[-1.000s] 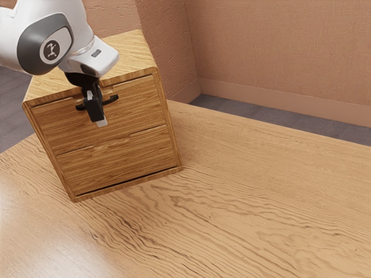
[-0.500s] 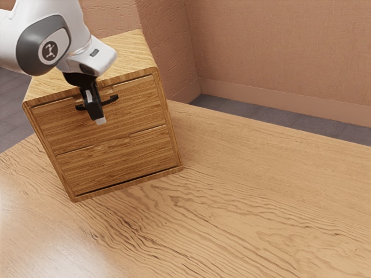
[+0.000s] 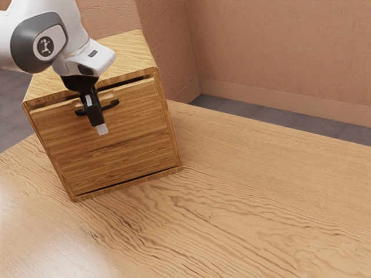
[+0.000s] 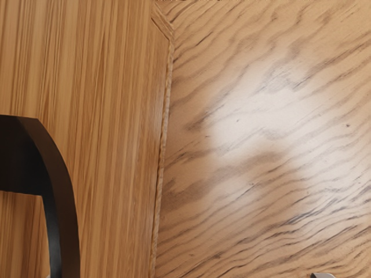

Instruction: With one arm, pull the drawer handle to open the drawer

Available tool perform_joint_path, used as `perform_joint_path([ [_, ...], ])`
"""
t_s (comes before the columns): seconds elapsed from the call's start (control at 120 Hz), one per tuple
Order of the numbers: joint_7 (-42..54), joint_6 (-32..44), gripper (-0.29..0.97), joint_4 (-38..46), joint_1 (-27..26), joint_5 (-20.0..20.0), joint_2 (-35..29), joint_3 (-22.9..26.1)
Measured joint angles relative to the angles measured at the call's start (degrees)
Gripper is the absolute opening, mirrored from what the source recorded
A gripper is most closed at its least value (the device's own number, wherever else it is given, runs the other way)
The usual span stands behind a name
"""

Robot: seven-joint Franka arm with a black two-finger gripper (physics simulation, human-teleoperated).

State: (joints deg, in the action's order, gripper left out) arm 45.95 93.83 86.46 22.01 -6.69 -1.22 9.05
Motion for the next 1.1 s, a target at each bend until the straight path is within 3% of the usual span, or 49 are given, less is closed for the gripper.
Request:
perform_joint_path([
  [0.167, -0.3, -1.4, 0.51, 0.3, 0.3, 1.3, -0.6, 0.5],
  [0.292, -0.5, -2.4, 0.31, 0.8, -0.5, 1.7, -2.1, 0.2],
  [0.367, -0.6, -2.9, 0.27, 1.5, -1.2, 1.9, -3.2, 0.2],
  [1.1, -2.8, -3.7, 0.37, 9.1, -4.6, 2.6, -11.4, 2.6],
])
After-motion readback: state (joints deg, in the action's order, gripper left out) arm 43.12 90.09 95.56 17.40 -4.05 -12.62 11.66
